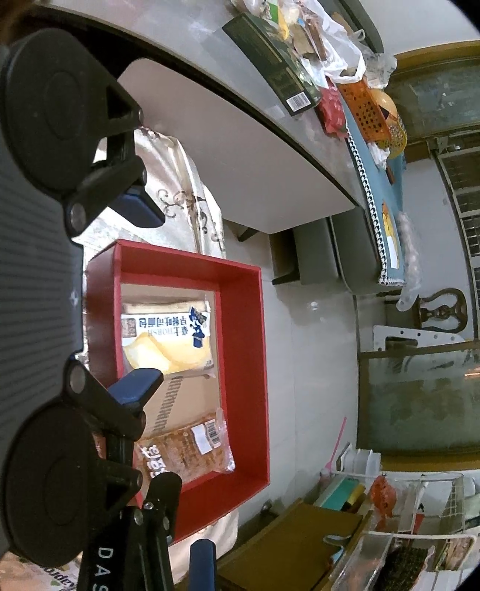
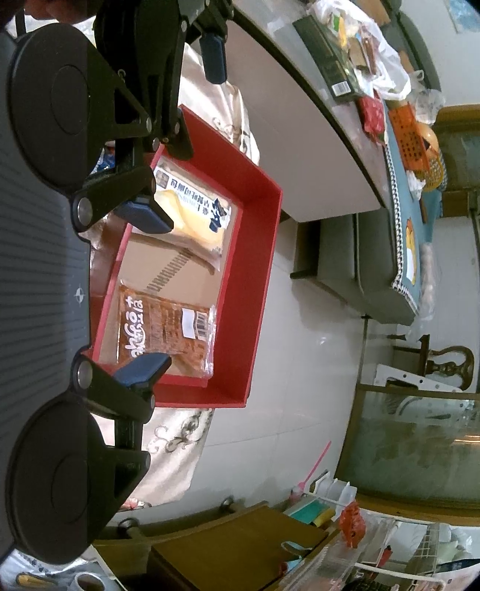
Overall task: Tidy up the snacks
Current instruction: 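Move the left tool to the white sachet and grasp it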
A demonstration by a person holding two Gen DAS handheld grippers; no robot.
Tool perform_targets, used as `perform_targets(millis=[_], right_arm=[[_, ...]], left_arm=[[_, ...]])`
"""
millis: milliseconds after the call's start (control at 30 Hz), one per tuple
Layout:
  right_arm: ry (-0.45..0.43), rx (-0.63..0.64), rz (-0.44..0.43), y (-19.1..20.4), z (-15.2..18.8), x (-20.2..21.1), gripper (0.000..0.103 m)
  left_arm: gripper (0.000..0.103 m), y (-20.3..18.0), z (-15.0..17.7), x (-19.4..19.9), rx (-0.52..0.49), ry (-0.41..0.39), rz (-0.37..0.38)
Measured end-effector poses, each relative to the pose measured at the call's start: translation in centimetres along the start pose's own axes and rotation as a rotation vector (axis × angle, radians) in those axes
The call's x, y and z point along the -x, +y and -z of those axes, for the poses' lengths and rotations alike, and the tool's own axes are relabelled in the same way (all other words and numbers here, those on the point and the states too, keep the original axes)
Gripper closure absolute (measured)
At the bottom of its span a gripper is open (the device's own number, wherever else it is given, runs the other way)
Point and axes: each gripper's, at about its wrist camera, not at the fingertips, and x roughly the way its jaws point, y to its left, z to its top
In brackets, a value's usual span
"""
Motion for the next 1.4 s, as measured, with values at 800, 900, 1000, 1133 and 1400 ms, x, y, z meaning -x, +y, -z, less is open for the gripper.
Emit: perform_targets(millis=[800,900,1000,1133,1400], right_arm=[[0.065,-0.015,-0.001,-1.0,4.8,4.1,0.022],[0.070,-0.023,-0.010,-1.4,5.3,4.6,0.022],[0.073,-0.017,-0.006,-1.5,5.7,4.8,0.022],[0.078,-0.026,-0.003,-2.1,5.8,4.7,0.021],[0.107,-0.030,0.000,-2.8,6.1,3.9,0.021]], left_arm=[[0.024,3.2,5.6,2.6,0.055,0.158,0.115],[0.024,3.4,5.8,1.8,0.079,0.184,0.108],[0.024,3.8,5.4,0.2,0.154,0.230,0.102],[0.024,4.2,5.2,-2.5,0.314,0.329,0.143],[0.043,2.9,6.0,-3.3,0.244,0.353,0.062]])
